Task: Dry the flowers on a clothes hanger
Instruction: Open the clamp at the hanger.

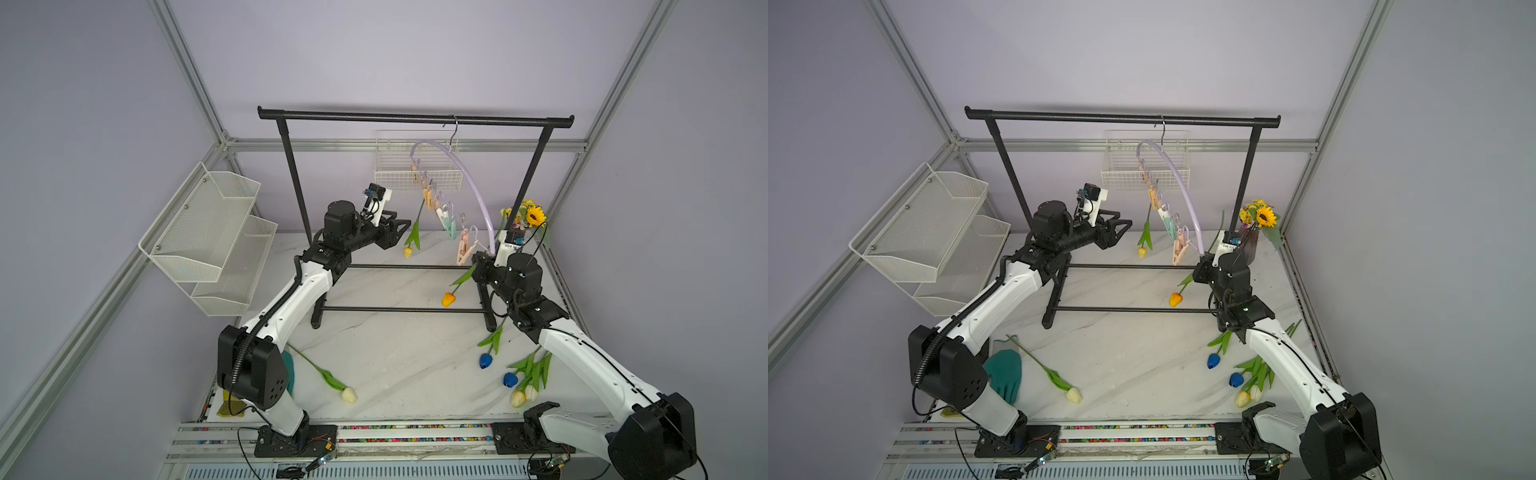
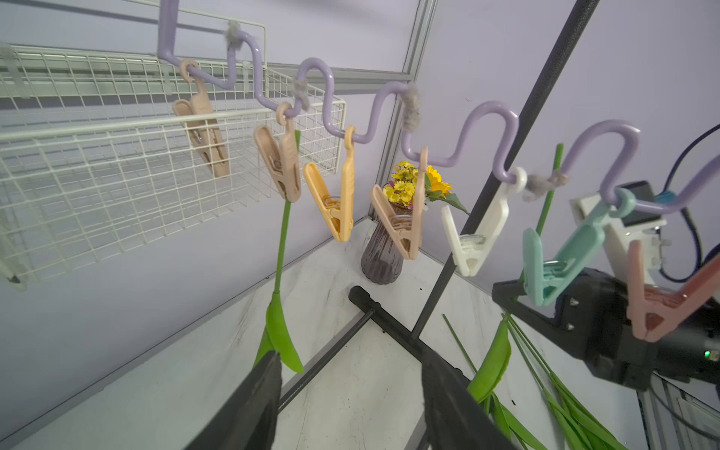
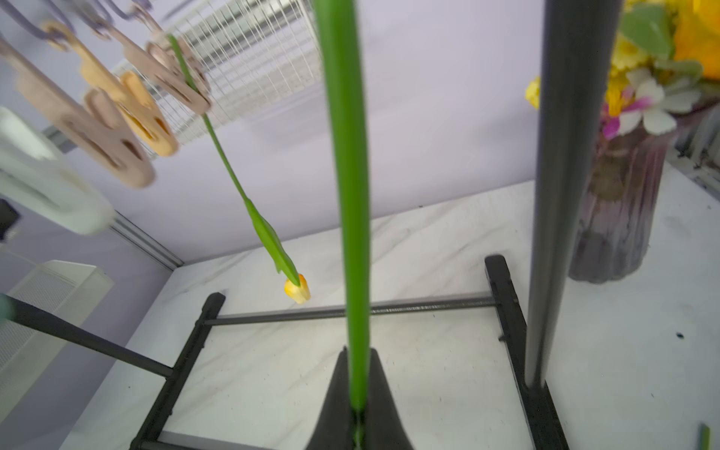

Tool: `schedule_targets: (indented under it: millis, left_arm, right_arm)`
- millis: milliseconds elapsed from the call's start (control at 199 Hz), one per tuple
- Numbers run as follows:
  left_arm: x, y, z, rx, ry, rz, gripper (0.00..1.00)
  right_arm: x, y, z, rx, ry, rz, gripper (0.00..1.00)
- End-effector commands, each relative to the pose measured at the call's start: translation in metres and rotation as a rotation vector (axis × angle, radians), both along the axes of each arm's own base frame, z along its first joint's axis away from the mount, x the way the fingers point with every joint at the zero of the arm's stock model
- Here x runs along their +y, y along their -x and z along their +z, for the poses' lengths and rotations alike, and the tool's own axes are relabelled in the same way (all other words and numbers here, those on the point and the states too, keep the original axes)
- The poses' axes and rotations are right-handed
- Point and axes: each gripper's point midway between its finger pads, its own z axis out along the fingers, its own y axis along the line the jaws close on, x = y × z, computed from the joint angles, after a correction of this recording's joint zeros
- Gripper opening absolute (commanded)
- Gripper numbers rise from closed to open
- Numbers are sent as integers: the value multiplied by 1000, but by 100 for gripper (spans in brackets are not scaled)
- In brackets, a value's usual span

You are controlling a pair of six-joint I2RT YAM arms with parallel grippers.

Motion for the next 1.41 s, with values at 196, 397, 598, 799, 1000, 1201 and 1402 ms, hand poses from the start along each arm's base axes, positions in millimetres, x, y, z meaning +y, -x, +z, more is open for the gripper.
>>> schedule_targets:
  millis: [196, 397, 598, 799, 1000, 1201, 1402]
  left_arm:
    - [-10, -14, 33, -154, -7, -140, 60]
    - [-20, -24, 33, -163, -18, -190, 62]
    - [-25, -31, 29, -181, -33, -206, 61]
    - [-23, -35, 28, -160, -39, -235, 56]
    - [-23, -33, 31, -174, -37, -247, 55]
    - [-22, -30, 35, -191, -40, -254, 56]
    - [-20, -30, 38, -197, -41, -247, 60]
  right_arm:
    - [14, -44, 50, -51, 58, 33, 0]
    - [30, -85, 59, -84, 63, 51, 0]
    - [51, -119, 65, -106, 50, 105, 0]
    - [68, -144, 65, -104, 24, 145, 0]
    - [84, -160, 69, -121, -3, 183, 0]
    - [97, -168, 72, -131, -9, 233, 0]
    - [116, -166, 80, -153, -20, 332, 0]
